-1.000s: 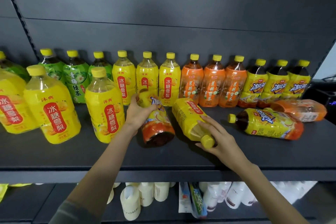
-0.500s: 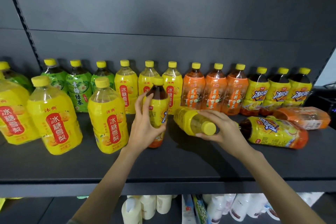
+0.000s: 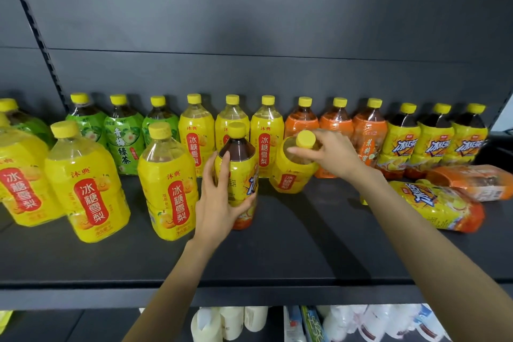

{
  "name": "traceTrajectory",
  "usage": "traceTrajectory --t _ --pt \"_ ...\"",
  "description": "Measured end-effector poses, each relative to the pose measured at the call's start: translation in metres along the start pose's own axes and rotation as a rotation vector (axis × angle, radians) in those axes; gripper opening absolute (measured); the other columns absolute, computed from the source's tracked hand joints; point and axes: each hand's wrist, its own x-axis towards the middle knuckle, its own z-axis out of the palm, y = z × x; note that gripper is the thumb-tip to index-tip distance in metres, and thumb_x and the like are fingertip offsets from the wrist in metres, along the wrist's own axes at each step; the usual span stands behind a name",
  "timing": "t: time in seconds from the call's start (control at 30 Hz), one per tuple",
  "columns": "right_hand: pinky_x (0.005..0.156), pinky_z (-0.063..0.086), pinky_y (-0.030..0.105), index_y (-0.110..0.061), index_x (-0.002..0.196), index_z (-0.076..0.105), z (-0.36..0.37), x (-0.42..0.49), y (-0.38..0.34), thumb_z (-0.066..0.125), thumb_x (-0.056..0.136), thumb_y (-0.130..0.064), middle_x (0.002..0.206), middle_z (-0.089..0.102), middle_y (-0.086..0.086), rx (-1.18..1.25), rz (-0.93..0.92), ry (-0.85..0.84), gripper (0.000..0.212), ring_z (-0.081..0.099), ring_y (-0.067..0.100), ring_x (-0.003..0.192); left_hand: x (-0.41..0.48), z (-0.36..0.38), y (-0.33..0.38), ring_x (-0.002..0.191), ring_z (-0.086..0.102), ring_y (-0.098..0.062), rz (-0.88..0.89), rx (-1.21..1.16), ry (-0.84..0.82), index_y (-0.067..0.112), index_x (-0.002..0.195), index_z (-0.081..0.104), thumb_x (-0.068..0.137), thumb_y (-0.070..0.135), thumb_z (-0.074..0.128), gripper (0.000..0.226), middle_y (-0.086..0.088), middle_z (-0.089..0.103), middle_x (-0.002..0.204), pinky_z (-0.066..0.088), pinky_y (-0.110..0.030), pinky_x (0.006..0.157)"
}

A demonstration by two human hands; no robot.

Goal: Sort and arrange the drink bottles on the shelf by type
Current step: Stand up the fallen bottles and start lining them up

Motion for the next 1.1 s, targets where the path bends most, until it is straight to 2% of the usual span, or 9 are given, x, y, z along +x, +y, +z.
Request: traceTrajectory --t 0.13,0.27,0.37,0.43,0.47,0.77,0.83,0.97,1.1 --pt "0.052 0.034 0.027 -0.014 0.068 0.056 0.004 0.025 0.004 0.055 0.08 -0.063 0.056 0.051 -0.005 0.027 0.087 0.015 0.051 0.047 0.01 0.052 -0.002 -0.002 0.001 0.13 0.038 -0.03 -0.063 0.004 -0.007 0.047 0.143 -0.006 0.076 0.052 0.069 0.101 0.006 0.011 0.144 0.055 -0.039 0.066" --pt "0.055 0.033 0.028 -0.017 0.06 0.046 0.013 0.049 0.007 0.053 0.083 -0.063 0.054 0.043 -0.004 0.099 0.214 0.019 0.052 0.043 0.013 0.053 -0.003 -0.005 -0.001 0.131 0.038 -0.028 -0.091 0.0 -0.032 0.051 0.141 -0.015 0.077 0.055 0.065 0.103 -0.003 0.016 0.147 0.055 -0.037 0.067" --pt "0.069 0.042 0.028 -0.02 0.086 0.062 0.025 0.056 0.008 0.051 0.085 -0.061 0.082 0.064 0.0 0.179 0.289 0.051 0.043 0.059 0.021 0.082 -0.003 -0.006 -0.003 0.127 0.042 -0.027 -0.102 -0.02 -0.045 0.054 0.139 -0.021 0.078 0.057 0.061 0.102 -0.006 0.02 0.148 0.056 -0.035 0.064" --pt "0.089 0.043 0.033 -0.01 0.125 0.056 0.031 0.055 0.007 0.05 0.088 -0.06 0.123 0.062 0.008 0.182 0.34 0.09 0.062 0.055 0.027 0.114 -0.003 -0.007 -0.003 0.127 0.043 -0.027 -0.108 -0.036 -0.047 0.055 0.138 -0.022 0.078 0.058 0.06 0.101 -0.008 0.021 0.149 0.057 -0.036 0.065" --pt "0.093 0.041 0.034 -0.009 0.132 0.051 0.033 0.055 0.008 0.049 0.088 -0.059 0.131 0.057 0.009 0.197 0.359 0.106 0.066 0.052 0.027 0.12 -0.004 -0.007 -0.004 0.128 0.042 -0.027 -0.111 -0.042 -0.045 0.055 0.137 -0.023 0.078 0.057 0.059 0.101 -0.009 0.021 0.149 0.057 -0.037 0.068" --pt "0.095 0.038 0.022 -0.014 0.141 0.038 0.043 0.025 -0.002 0.06 0.09 -0.037 0.126 0.047 -0.005 0.4 0.329 0.124 0.061 0.044 0.01 0.116 -0.012 -0.01 -0.001 0.138 0.03 -0.029 -0.12 -0.042 -0.069 0.045 0.142 -0.024 0.084 0.057 0.048 0.093 -0.014 0.024 0.151 0.05 -0.046 0.092" --pt "0.098 0.046 0.038 -0.018 0.142 0.036 0.041 0.011 0.003 0.061 0.089 -0.04 0.133 0.051 0.003 0.362 0.342 0.099 0.063 0.051 0.019 0.12 -0.012 -0.013 -0.003 0.14 0.025 -0.028 -0.104 -0.062 -0.128 0.044 0.14 -0.029 0.087 0.049 0.051 0.096 -0.012 0.019 0.153 0.044 -0.045 0.1" --pt "0.093 0.044 0.039 -0.016 0.135 0.045 0.027 -0.027 0.01 0.047 0.096 -0.041 0.132 0.055 0.005 0.087 0.339 0.195 0.046 0.051 0.023 0.12 -0.012 -0.03 -0.004 0.124 0.049 -0.027 -0.101 -0.086 -0.251 0.042 0.141 -0.029 0.092 0.038 0.054 0.096 -0.01 0.023 0.152 0.047 -0.043 0.097" --pt "0.094 0.041 0.039 -0.017 0.135 0.045 0.01 -0.069 0.018 0.042 0.098 -0.044 0.135 0.05 0.006 -0.225 0.361 0.104 0.047 0.046 0.026 0.123 -0.019 -0.049 -0.002 0.108 0.058 -0.027 -0.04 -0.009 -0.208 0.025 0.152 0.005 0.094 0.03 0.053 0.076 -0.012 0.046 0.137 0.054 -0.04 0.082"
